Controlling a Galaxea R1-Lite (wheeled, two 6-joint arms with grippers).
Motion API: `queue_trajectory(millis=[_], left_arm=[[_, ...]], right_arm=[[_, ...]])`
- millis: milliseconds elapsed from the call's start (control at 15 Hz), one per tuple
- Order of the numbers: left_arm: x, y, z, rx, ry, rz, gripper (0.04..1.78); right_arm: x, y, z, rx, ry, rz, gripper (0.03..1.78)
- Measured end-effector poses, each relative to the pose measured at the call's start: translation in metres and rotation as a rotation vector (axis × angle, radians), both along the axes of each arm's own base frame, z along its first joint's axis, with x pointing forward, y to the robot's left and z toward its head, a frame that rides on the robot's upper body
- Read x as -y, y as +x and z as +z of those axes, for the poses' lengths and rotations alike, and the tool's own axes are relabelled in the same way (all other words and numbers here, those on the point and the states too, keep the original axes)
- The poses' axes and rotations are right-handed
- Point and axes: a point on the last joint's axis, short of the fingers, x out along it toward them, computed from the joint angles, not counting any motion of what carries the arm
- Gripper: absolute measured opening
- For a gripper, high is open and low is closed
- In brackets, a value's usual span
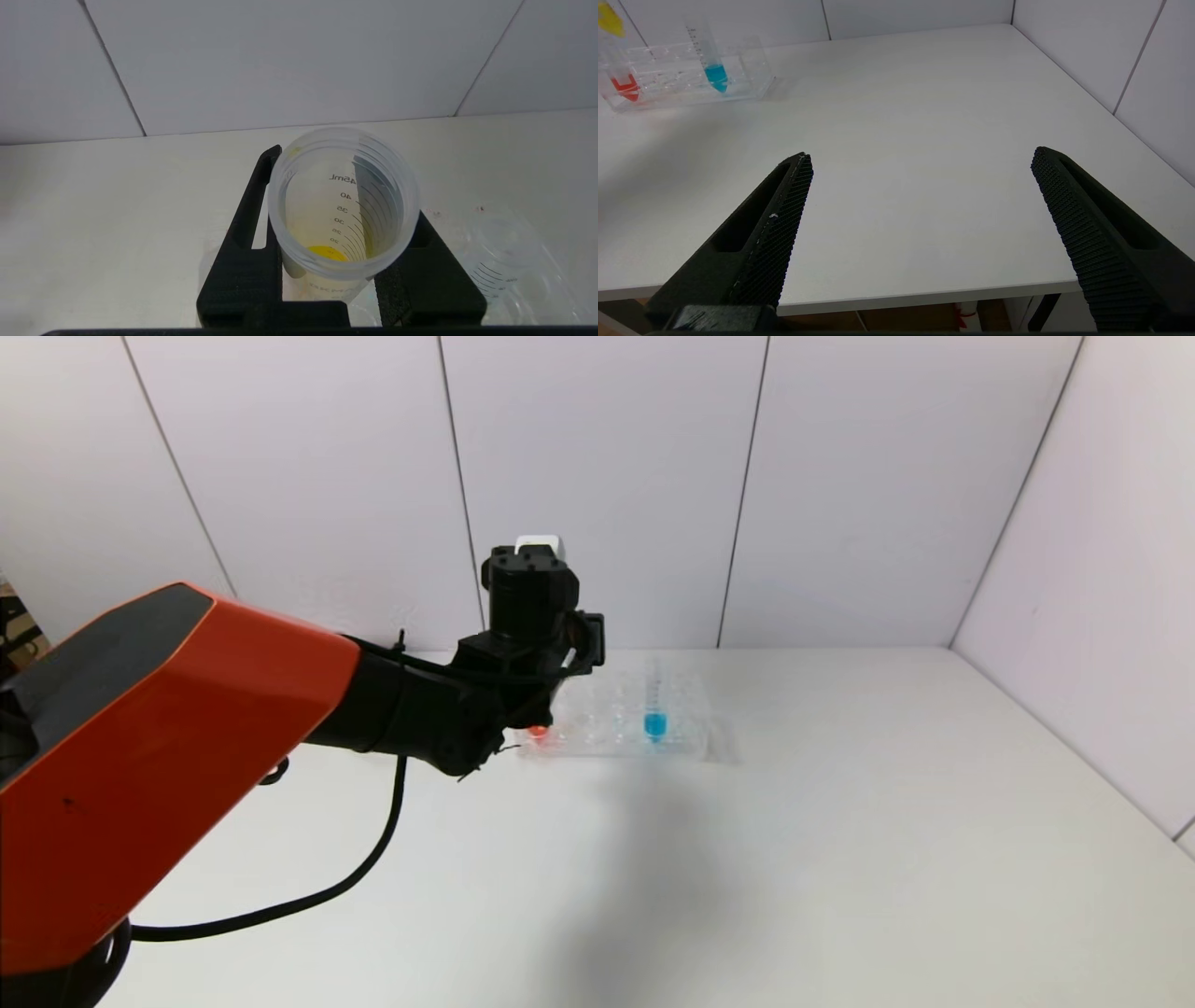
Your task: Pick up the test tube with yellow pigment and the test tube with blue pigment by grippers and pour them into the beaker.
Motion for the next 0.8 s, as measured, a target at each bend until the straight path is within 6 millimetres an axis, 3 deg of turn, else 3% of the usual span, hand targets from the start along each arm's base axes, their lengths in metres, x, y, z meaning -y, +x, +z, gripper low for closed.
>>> queue_trajectory(millis=[467, 800], left_arm=[[-0.020, -0.020, 0.046, 0.028, -0.018, 0.014, 0.54], [-0.082, -0.026, 0.077, 0.043, -0.008, 0.130, 0.54]], right_arm=[[0.000, 0.000, 0.000, 0.000, 0.000, 0.000, 1.71], [0.000, 0.000, 0.000, 0.000, 0.000, 0.000, 1.71]])
